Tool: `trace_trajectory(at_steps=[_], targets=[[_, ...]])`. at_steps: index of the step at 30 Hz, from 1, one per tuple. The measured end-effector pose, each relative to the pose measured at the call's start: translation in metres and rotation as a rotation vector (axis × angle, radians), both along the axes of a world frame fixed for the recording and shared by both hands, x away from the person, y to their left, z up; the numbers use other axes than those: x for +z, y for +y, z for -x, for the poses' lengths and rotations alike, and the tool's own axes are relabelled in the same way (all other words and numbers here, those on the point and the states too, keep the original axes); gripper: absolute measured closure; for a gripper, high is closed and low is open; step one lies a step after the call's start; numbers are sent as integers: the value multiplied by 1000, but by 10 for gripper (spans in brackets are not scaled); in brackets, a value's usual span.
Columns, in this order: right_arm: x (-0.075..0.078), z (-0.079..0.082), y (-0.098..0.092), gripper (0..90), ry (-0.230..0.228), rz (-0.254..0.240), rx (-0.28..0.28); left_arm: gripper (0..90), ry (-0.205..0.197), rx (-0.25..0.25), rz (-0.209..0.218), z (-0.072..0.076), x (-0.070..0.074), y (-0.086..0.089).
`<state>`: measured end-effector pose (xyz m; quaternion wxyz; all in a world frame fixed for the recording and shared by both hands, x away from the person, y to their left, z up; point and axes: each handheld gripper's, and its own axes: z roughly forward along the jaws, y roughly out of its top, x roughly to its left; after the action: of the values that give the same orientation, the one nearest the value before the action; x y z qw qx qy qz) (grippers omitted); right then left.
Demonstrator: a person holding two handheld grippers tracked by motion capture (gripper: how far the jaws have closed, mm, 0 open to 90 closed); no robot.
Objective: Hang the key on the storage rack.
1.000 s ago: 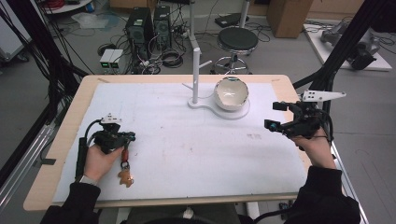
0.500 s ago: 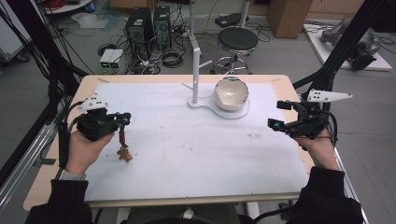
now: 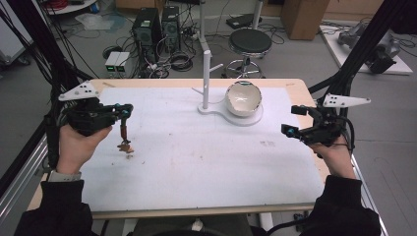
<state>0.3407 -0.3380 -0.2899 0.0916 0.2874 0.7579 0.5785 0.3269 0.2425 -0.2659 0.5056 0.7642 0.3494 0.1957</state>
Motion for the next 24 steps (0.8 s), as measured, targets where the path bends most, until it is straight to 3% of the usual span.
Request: trace_trajectory(at_steps=[7, 13, 15, 19, 24], targets=[[0, -2, -1, 11, -4, -9, 3, 847, 9, 13, 12, -18, -1, -35], [0, -2, -7, 11, -12, -24, -12, 847, 6, -18, -22, -43, 2, -80], [0, -2, -8, 11, -7, -27, -15, 847, 4, -39, -15, -52, 4, -95], [-1, -1, -11, 11, -2, -34, -9, 847, -42, -57, 62, -61, 2, -118], [3, 4, -12, 11, -20, -54, 8, 847, -30, -31, 27, -80, -3, -144]])
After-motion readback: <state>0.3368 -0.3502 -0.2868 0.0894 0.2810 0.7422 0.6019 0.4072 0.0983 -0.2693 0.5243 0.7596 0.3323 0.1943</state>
